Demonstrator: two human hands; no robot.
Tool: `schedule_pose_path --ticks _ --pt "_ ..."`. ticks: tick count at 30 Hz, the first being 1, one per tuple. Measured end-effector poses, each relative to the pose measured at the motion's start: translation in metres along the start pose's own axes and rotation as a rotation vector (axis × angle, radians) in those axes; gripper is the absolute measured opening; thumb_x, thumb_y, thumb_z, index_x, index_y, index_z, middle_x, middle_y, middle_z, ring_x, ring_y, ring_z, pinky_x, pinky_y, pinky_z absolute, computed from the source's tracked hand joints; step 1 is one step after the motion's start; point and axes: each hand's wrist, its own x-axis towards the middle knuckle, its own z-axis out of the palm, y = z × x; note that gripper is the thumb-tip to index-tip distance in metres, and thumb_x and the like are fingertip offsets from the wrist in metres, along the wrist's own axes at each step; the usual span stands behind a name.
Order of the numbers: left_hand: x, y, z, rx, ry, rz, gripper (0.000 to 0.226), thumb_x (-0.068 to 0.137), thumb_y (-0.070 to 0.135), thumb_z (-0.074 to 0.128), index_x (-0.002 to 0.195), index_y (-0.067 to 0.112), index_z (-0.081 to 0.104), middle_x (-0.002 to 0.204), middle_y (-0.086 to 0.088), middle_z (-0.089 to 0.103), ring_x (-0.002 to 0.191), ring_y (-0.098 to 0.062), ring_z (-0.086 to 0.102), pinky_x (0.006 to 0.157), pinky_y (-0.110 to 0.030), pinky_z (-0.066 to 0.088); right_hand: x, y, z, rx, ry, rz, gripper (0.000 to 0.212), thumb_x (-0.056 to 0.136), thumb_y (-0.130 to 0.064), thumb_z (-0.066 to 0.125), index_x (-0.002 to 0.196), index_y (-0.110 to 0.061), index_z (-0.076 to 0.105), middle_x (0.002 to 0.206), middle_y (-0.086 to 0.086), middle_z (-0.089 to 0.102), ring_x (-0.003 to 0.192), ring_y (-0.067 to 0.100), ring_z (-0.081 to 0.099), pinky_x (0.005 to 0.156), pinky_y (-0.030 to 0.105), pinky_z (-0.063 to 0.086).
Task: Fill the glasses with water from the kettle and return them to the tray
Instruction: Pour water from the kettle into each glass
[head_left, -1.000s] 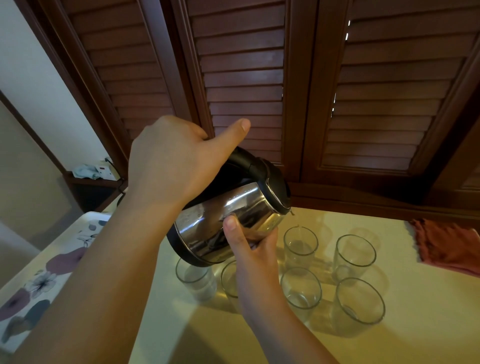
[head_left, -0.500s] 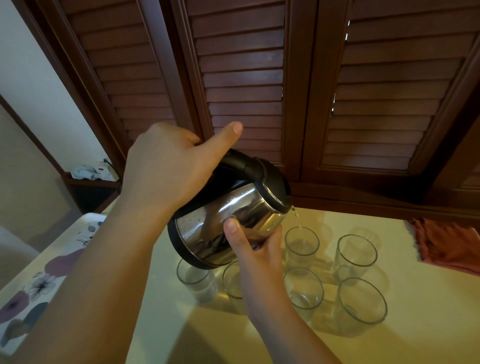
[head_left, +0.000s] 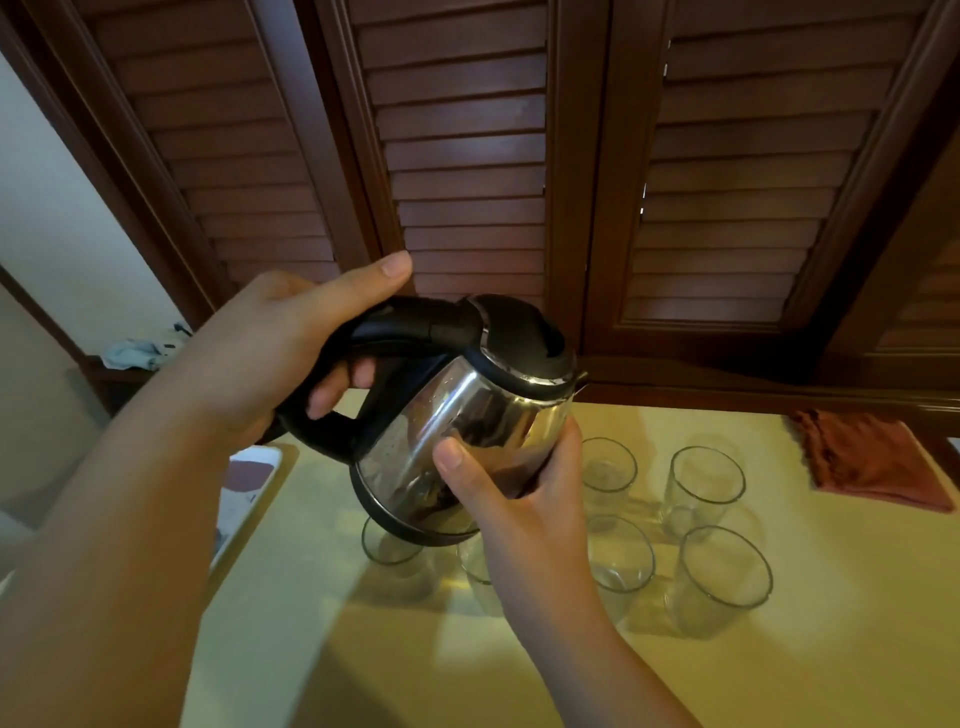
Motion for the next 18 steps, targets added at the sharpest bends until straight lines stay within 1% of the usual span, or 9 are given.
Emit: schedule_pose_path --ticks 2,4,6,8,9,11,12,15,18 --pt "-0.001 0.002 -0.005 -0.008 -0.003 0.018 0.08 0.079 0.08 0.064 0.059 0.002 0.059 0.046 -0.014 0.038 0.041 -0.025 0.037 0.052 -0.03 0.041 -0.007 -0.002 0.007 -0.012 0.022 -0.001 0.093 0.066 -0.033 0.1 0.145 -0.032 0.051 0.131 -0.011 0.071 0.116 0.003 0.07 0.085 0.013 0.058" --pt "-0.003 0.006 -0.01 0.026 -0.009 0.037 0.088 0.076 0.083 0.065 0.062 -0.004 0.057 0.049 -0.017 0.039 0.043 -0.025 0.035 0.047 -0.029 0.038 -0.016 -0.002 0.016 -0.002 0.043 0.016 0.093 0.062 -0.039 0.097 0.143 -0.035 0.052 0.128 -0.014 0.072 0.113 0.001 0.07 0.084 0.011 0.057" --pt "-0.003 0.012 -0.013 0.1 -0.023 0.058 0.095 0.075 0.086 0.065 0.069 -0.008 0.059 0.055 -0.023 0.045 0.046 -0.027 0.036 0.048 -0.029 0.037 -0.024 0.0 0.025 0.022 0.056 0.037 0.091 0.062 -0.042 0.096 0.142 -0.035 0.052 0.124 -0.014 0.073 0.11 0.0 0.071 0.08 0.009 0.056" --pt "-0.004 0.021 -0.014 0.185 -0.044 0.069 0.092 0.077 0.086 0.062 0.067 -0.005 0.062 0.056 -0.027 0.047 0.045 -0.026 0.039 0.05 -0.03 0.038 -0.031 0.003 0.033 0.06 0.071 0.056 0.09 0.061 -0.043 0.095 0.14 -0.036 0.052 0.121 -0.016 0.074 0.108 -0.001 0.072 0.078 0.008 0.056" --pt "-0.005 0.026 -0.014 0.223 -0.054 0.07 0.087 0.078 0.084 0.06 0.062 -0.001 0.063 0.053 -0.025 0.048 0.042 -0.025 0.04 0.052 -0.032 0.039 -0.033 0.004 0.037 0.078 0.08 0.066 0.09 0.059 -0.045 0.094 0.139 -0.038 0.052 0.119 -0.017 0.074 0.107 -0.003 0.072 0.076 0.007 0.055" --pt "-0.008 0.035 -0.011 0.287 -0.062 0.063 0.078 0.078 0.083 0.057 0.052 0.01 0.064 0.044 -0.012 0.046 0.038 -0.022 0.04 0.058 -0.035 0.042 -0.037 0.007 0.041 0.108 0.094 0.083 0.093 0.055 -0.052 0.091 0.138 -0.043 0.052 0.118 -0.021 0.074 0.105 -0.007 0.071 0.073 0.004 0.054" --pt "-0.008 0.038 -0.01 0.315 -0.063 0.058 0.077 0.077 0.084 0.056 0.05 0.012 0.064 0.042 -0.008 0.046 0.037 -0.019 0.041 0.061 -0.038 0.043 -0.038 0.009 0.043 0.12 0.1 0.093 0.094 0.054 -0.054 0.091 0.138 -0.046 0.051 0.12 -0.022 0.073 0.106 -0.008 0.07 0.072 0.004 0.054" --pt "-0.011 0.044 -0.009 0.378 -0.055 0.052 0.077 0.075 0.086 0.056 0.052 0.012 0.066 0.041 -0.004 0.049 0.036 -0.015 0.044 0.063 -0.039 0.045 -0.044 0.013 0.05 0.145 0.111 0.121 0.097 0.055 -0.062 0.092 0.141 -0.052 0.049 0.131 -0.019 0.071 0.115 -0.005 0.069 0.076 0.008 0.056" --pt "-0.011 0.047 -0.007 0.443 -0.043 0.076 0.08 0.076 0.087 0.056 0.054 0.012 0.069 0.04 -0.001 0.052 0.035 -0.011 0.048 0.062 -0.036 0.045 -0.048 0.017 0.055 0.184 0.124 0.115 0.113 0.045 -0.073 0.095 0.145 -0.054 0.047 0.133 -0.018 0.071 0.12 0.001 0.069 0.084 0.017 0.057"
